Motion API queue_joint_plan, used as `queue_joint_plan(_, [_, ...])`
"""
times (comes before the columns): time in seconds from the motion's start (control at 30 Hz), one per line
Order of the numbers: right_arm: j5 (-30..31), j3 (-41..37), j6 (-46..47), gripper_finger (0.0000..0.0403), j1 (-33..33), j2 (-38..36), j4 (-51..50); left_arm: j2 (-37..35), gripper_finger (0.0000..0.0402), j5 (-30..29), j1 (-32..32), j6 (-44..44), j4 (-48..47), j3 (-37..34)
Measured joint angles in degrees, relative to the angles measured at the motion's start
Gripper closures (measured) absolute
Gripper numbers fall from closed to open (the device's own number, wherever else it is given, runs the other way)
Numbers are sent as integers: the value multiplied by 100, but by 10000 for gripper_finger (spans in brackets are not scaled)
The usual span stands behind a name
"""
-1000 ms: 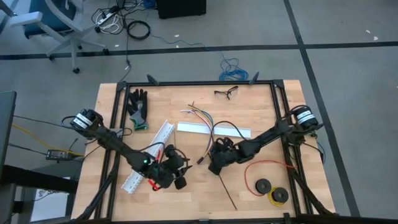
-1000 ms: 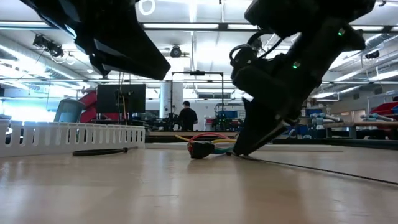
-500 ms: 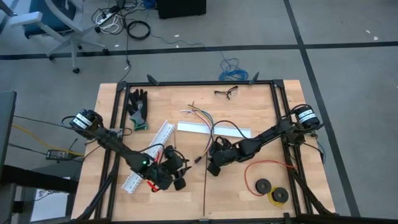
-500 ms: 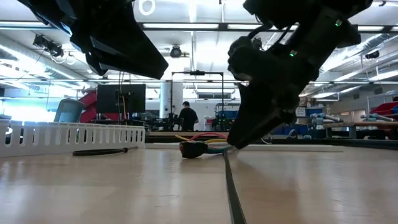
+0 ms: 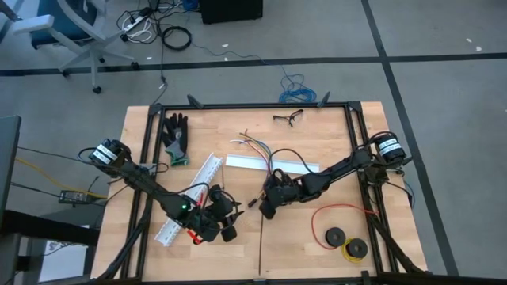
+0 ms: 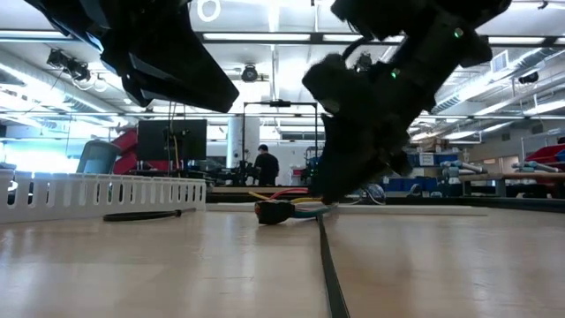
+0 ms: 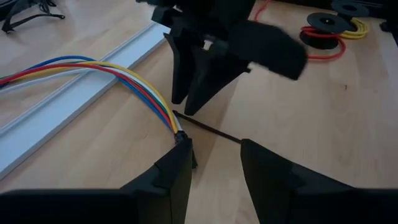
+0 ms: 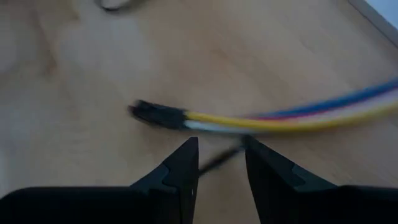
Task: Ziptie cables
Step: Wrap the cables together using a zip tie
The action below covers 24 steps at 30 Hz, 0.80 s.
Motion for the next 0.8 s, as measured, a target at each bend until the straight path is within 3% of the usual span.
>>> queue_joint_plan(0.27, [-545, 131, -184, 286, 5, -1, 212, 0, 254, -22, 0, 7, 2, 0])
queue_joint_plan(0.6, [-1153, 149, -263, 320, 9, 676, 675, 0, 254, -28, -16, -8, 44, -7])
queue_joint_plan(0.8, [-905, 145, -433, 339, 203, 536, 52, 2, 254, -34, -98, -29, 32, -4])
